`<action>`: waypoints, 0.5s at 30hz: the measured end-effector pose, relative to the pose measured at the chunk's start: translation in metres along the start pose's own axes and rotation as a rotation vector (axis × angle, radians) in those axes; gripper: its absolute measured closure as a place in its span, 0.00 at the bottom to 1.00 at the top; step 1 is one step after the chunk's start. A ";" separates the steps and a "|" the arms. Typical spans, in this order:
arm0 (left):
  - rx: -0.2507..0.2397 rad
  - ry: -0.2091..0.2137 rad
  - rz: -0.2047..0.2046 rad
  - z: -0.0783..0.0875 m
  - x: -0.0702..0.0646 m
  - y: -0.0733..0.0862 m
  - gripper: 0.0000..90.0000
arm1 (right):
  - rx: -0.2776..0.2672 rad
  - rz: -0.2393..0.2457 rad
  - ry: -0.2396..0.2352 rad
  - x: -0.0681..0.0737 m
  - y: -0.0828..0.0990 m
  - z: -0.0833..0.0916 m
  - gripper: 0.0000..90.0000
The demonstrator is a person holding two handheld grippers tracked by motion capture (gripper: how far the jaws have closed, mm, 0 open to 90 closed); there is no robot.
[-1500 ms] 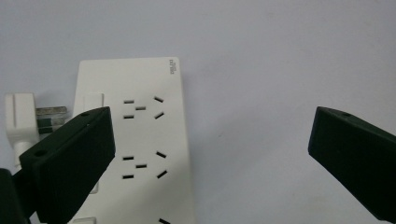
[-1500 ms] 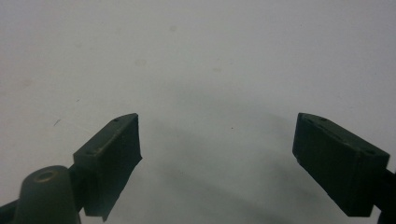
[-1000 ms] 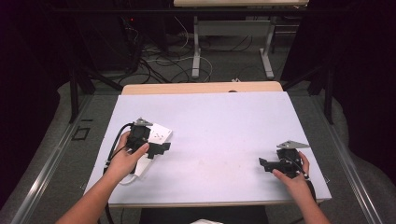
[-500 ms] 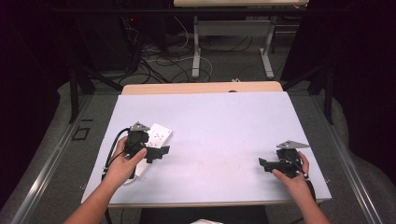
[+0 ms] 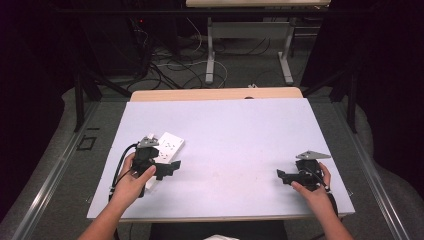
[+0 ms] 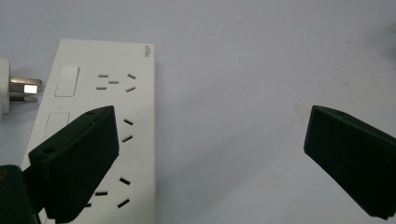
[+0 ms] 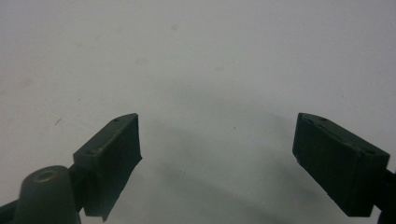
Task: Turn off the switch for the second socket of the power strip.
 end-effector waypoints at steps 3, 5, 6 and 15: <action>-0.008 -0.001 0.004 0.000 0.001 0.004 0.04 | 0.002 -0.003 -0.001 0.000 0.000 0.000 0.16; -0.013 0.007 0.009 -0.001 0.001 0.006 0.04 | 0.000 0.000 -0.001 0.000 0.000 0.000 0.16; -0.013 0.008 0.014 -0.001 0.001 0.008 0.04 | 0.000 0.001 0.000 0.000 0.000 0.000 0.16; -0.012 0.034 0.020 -0.006 -0.002 0.022 0.04 | -0.001 0.000 -0.001 0.000 0.000 -0.001 0.16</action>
Point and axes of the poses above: each handheld gripper's, and its own axes: z roughly backward along the jaws, y roughly out of its underside, x roughly to its left, the point moved 2 cm from there along -z, roughly forward along the jaws, and after that the axes turned 13 degrees about z, right-handed, at the moved point
